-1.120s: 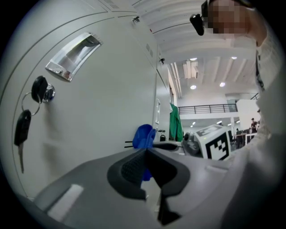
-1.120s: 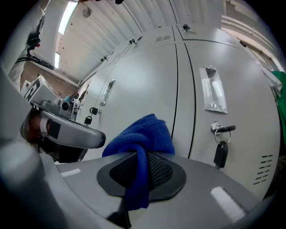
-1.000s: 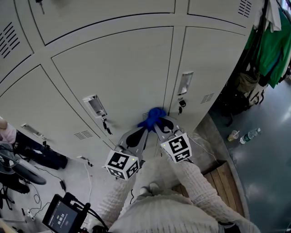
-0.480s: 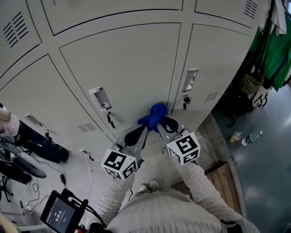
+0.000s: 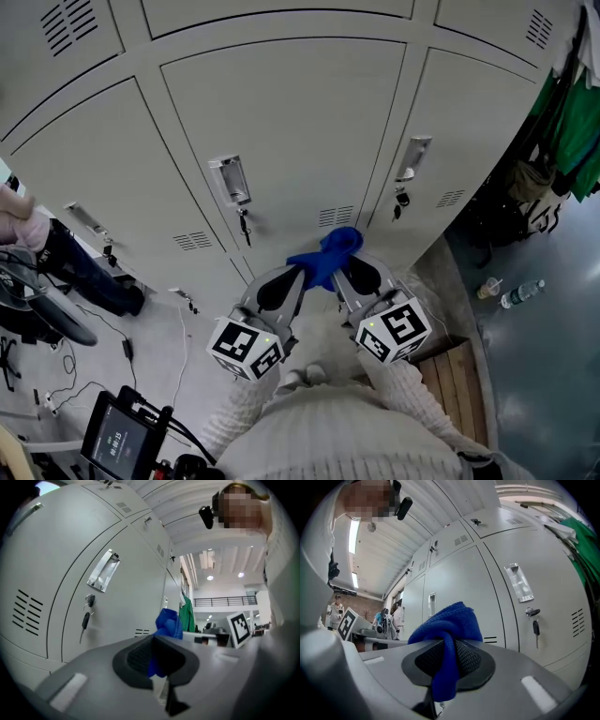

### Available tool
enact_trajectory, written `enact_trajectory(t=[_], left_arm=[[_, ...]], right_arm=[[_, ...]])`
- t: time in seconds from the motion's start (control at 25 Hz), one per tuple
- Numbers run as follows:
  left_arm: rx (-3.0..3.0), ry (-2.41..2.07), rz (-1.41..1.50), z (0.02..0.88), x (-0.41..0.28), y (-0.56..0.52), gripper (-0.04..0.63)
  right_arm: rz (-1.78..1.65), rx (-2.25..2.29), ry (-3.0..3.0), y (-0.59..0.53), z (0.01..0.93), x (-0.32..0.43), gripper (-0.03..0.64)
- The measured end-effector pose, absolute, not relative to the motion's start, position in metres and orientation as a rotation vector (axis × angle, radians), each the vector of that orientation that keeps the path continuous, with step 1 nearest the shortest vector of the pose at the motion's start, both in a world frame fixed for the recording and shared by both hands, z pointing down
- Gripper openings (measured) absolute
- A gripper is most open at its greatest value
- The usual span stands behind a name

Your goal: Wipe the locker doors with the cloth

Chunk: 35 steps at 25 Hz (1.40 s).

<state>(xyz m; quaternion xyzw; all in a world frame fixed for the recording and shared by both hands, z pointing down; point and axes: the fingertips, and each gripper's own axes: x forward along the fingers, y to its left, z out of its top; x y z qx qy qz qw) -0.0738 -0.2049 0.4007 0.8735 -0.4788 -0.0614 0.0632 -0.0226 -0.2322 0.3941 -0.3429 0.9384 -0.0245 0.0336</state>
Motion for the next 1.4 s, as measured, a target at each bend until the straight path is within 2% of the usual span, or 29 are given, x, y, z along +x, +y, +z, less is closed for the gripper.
enact_trajectory(t=[0.56,1.4], left_arm=[[2.554,-1.515,-0.242,0.403,-0.097,-0.187,0.006],[2.616,-1.426,-0.141,0.414,-0.086,-0.193,0.006]], right_arm=[[-0.1,-0.942,2.971,-0.218,0.404,-0.055,0.055],[-0.138,-1.009,2.954,-0.228,0.405,-0.039,0.054]])
